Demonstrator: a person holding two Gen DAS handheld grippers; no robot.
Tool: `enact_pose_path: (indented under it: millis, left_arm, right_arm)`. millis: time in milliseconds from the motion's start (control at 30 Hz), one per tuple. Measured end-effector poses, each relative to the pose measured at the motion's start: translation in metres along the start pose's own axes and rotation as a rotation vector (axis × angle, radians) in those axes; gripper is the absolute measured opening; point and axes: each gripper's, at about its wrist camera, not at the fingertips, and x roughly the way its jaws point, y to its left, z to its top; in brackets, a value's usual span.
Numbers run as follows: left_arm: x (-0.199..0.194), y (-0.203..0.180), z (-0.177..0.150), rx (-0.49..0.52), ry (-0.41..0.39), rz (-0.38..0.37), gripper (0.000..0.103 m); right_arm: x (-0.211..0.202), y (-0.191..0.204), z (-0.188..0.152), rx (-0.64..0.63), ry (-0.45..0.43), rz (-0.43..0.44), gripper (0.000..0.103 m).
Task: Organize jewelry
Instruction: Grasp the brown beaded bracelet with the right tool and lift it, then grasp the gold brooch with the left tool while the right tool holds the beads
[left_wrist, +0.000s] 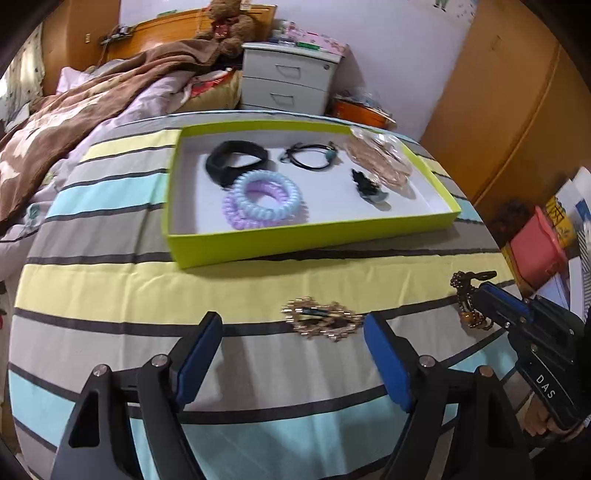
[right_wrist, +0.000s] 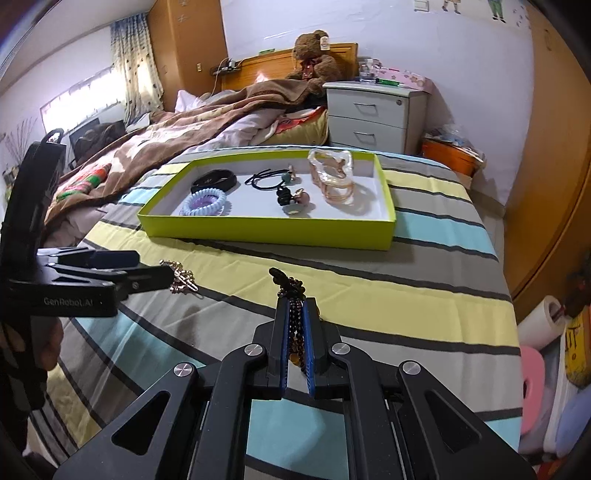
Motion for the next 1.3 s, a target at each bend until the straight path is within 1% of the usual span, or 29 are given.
enact_pose_path:
  millis: [100,233,367,500,567,633,667,733,800,900,967,1000,1167,1233,1267,1300]
  left_arm:
    - [0.004,-0.010,0.002,0.020,0.005,-0.013,0.080]
    - [0.012,-0.025,0.005,0.062,0.024,-0.050,0.078]
    - [0.019,-0.037,0.012,0.100,0.023,-0.091,0.077]
    - [0.020,-0.042,0.017,0.125,0.002,-0.151,0.077]
    - [0.017,-0.039,0.015,0.110,0.007,-0.120,0.078]
    - [0.016,-0.035,0.010,0.097,0.025,-0.001,0.077]
    - [0.013,-0.033,0.006,0.093,0.020,0.041,0.078]
    - [0.013,-0.031,0.002,0.083,0.032,0.070,0.077]
    - [0.013,-0.032,-0.001,0.081,0.036,0.082,0.078]
    - [0.011,-0.032,-0.005,0.084,0.041,0.132,0.078]
    - [0.008,-0.027,-0.007,0.061,0.040,0.168,0.077]
    - [0.007,-0.025,-0.007,0.051,0.036,0.166,0.077]
    - [0.014,-0.031,-0.003,0.053,0.022,0.065,0.077]
    - [0.016,-0.035,0.000,0.068,0.021,0.070,0.077]
    - [0.016,-0.037,0.001,0.073,0.017,0.057,0.077]
    - [0.017,-0.037,0.002,0.078,0.015,0.053,0.074]
  right_arm:
    - [-0.001,-0.001,-0.001,0.010,-0.005,0.011,0.007]
    - [-0.003,-0.003,-0.002,0.021,-0.012,0.018,0.007]
    - [-0.003,-0.006,-0.003,0.034,-0.012,0.020,0.007]
    - [-0.003,-0.009,-0.005,0.046,-0.010,0.025,0.007]
    - [-0.004,-0.009,-0.005,0.044,-0.012,0.029,0.007]
    - [-0.004,-0.009,-0.005,0.042,-0.018,0.034,0.007]
    - [-0.004,-0.008,-0.005,0.041,-0.021,0.038,0.007]
    - [-0.005,-0.007,-0.004,0.037,-0.026,0.044,0.007]
    - [-0.006,-0.006,-0.003,0.035,-0.031,0.050,0.007]
    - [-0.007,-0.007,-0.003,0.031,-0.035,0.060,0.007]
    - [-0.006,-0.005,-0.003,0.027,-0.033,0.061,0.007]
    - [-0.005,-0.005,-0.003,0.028,-0.032,0.063,0.007]
    - [-0.005,-0.006,-0.004,0.028,-0.032,0.064,0.007]
    - [-0.005,-0.006,-0.004,0.026,-0.033,0.064,0.007]
    - [-0.004,-0.006,-0.004,0.027,-0.034,0.062,0.007]
    - [-0.004,-0.006,-0.004,0.027,-0.034,0.062,0.007]
